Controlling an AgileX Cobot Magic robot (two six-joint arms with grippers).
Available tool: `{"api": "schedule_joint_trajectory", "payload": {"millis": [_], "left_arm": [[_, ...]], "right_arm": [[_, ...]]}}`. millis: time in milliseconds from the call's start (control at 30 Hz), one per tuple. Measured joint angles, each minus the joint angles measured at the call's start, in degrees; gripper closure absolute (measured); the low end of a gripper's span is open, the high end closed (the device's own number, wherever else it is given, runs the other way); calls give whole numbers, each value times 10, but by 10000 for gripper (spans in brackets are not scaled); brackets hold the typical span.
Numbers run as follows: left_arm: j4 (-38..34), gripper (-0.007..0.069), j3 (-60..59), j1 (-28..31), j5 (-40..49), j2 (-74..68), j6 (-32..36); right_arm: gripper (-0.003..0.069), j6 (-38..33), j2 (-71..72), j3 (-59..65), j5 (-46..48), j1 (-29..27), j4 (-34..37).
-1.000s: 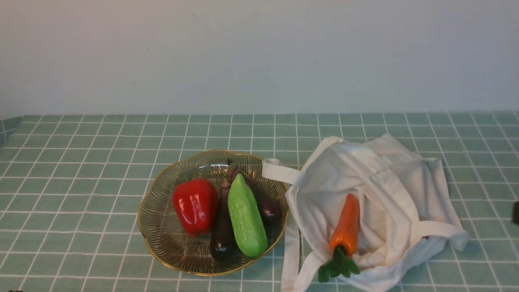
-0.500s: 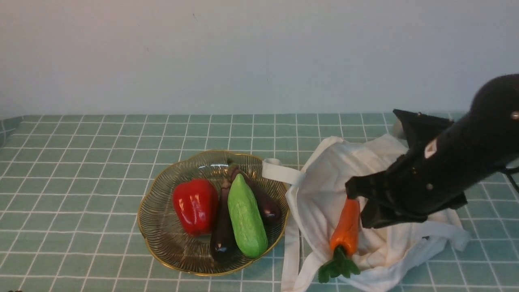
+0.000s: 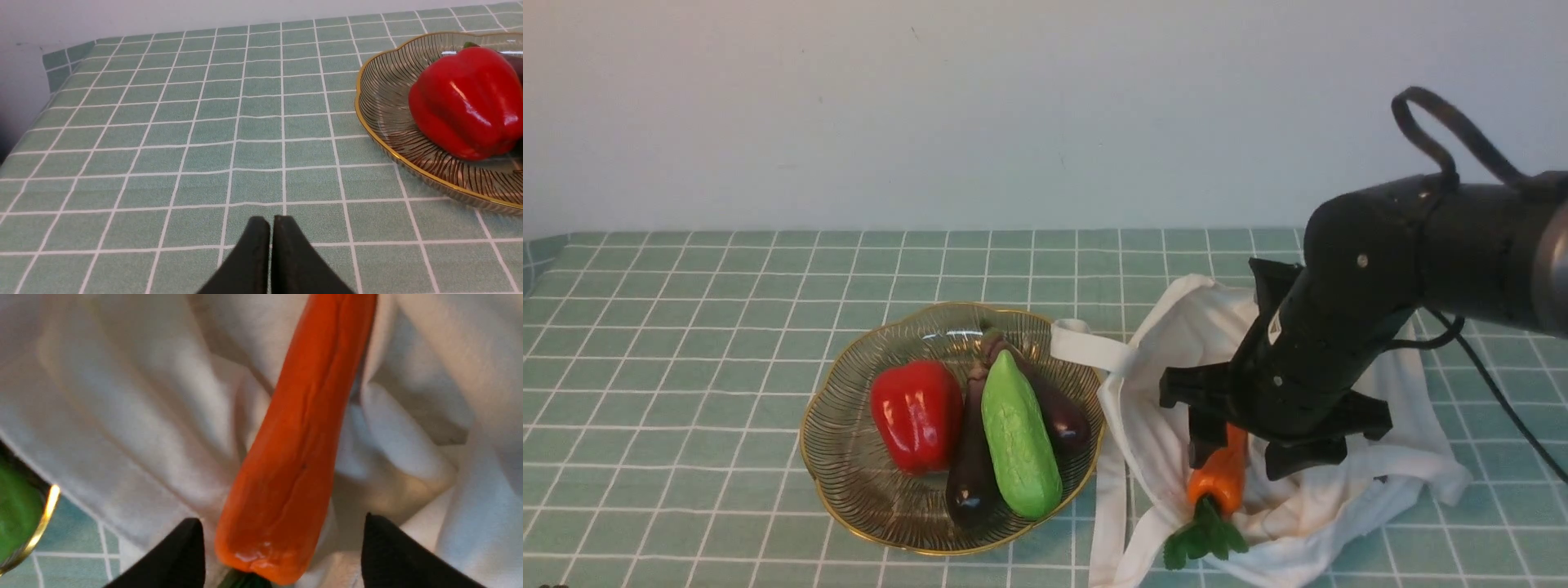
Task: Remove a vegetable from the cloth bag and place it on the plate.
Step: Use the right arm to grab a carrot from the bag, then use the right arm to put the carrot into the empty plate on the left
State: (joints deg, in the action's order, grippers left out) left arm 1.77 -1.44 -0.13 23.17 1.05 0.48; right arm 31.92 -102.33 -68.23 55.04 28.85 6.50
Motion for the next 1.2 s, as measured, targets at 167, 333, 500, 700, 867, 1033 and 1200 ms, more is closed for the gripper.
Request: {"api": "schedule_joint_trajectory", "payload": {"millis": [167, 333, 500, 700, 867, 1033, 1200], "left_arm": [[0, 629, 0, 0, 0, 0, 0], [0, 629, 0, 0, 0, 0, 0], [0, 629, 0, 0, 0, 0, 0], [0, 629, 0, 0, 0, 0, 0], [0, 629, 0, 0, 0, 0, 0], [0, 629, 0, 0, 0, 0, 0], [0, 629, 0, 0, 0, 0, 0]], "right_arm": [[182, 13, -24, -2, -2, 0, -5], [186, 23, -56, -4, -23, 0, -5], [274, -5, -61, -4, -29, 0, -2], [328, -35, -43, -4, -10, 0, -1], [328, -52, 24, -4, 22, 0, -2], [328, -95, 133, -4, 47, 0, 69], [328, -217, 142, -8, -2, 20, 173]]}}
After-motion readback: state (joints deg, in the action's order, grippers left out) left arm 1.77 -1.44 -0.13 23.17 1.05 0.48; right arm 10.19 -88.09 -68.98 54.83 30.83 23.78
